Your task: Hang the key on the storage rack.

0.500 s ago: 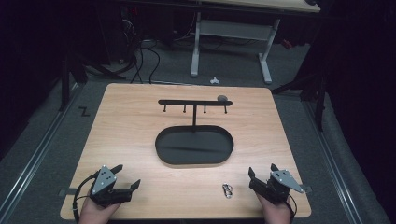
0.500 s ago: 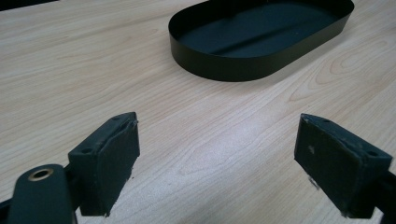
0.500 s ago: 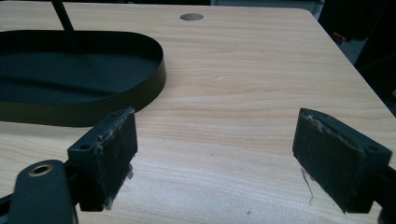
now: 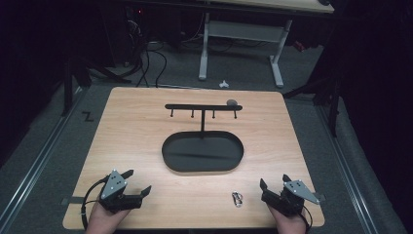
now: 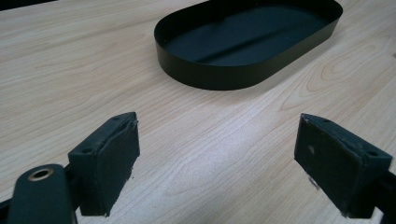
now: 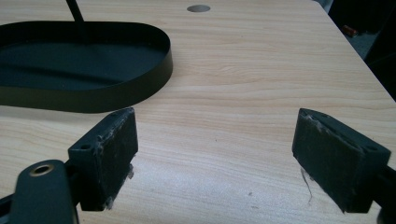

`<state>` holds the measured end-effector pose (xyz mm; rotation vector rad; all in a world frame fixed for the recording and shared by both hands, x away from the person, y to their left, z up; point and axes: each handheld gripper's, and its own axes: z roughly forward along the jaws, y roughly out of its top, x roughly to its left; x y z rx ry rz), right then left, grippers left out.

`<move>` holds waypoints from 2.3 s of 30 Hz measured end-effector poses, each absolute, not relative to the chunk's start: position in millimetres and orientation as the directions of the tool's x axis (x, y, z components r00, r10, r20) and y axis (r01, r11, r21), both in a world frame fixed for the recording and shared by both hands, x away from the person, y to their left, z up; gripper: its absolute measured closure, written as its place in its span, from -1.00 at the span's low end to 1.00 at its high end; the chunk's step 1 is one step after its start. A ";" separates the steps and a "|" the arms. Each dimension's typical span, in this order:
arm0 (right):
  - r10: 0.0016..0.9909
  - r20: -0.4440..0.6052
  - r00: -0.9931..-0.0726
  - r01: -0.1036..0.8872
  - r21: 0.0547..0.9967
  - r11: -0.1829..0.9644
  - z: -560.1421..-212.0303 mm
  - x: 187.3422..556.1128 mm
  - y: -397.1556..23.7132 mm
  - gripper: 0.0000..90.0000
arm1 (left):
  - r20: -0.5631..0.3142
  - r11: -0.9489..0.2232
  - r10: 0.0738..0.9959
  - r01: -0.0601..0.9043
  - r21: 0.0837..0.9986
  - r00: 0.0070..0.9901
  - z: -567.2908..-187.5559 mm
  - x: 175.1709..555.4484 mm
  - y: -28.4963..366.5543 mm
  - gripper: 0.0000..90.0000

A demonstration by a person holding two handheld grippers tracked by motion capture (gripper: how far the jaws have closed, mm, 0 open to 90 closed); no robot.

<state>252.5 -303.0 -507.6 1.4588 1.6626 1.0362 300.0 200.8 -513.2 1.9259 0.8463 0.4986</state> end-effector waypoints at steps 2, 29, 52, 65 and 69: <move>0.990 0.008 -0.142 0.445 0.894 0.057 -506.8 251.2 -303.2 -0.67 | -0.002 -0.325 0.730 0.350 0.879 0.683 -513.1 300.8 199.0 -0.68; 0.974 0.084 -0.212 0.631 0.773 0.071 -513.7 254.1 -297.4 -0.30 | -0.003 -0.334 0.713 0.344 0.878 0.701 -513.4 305.7 191.3 -0.68; 0.966 0.044 -0.254 0.833 0.517 0.195 -494.6 279.2 -277.0 -0.25 | -0.034 -0.301 0.726 0.361 0.883 0.687 -513.4 303.4 201.7 -0.68; 0.958 0.025 -0.285 0.919 0.290 0.266 -482.1 292.6 -268.0 -0.23 | -0.050 -0.280 0.722 0.357 0.891 0.690 -511.2 307.1 203.4 -0.67; 0.950 0.009 -0.313 0.922 0.242 0.302 -479.0 293.0 -263.1 -0.21 | -0.049 -0.284 0.720 0.358 0.889 0.692 -511.2 307.2 202.1 -0.67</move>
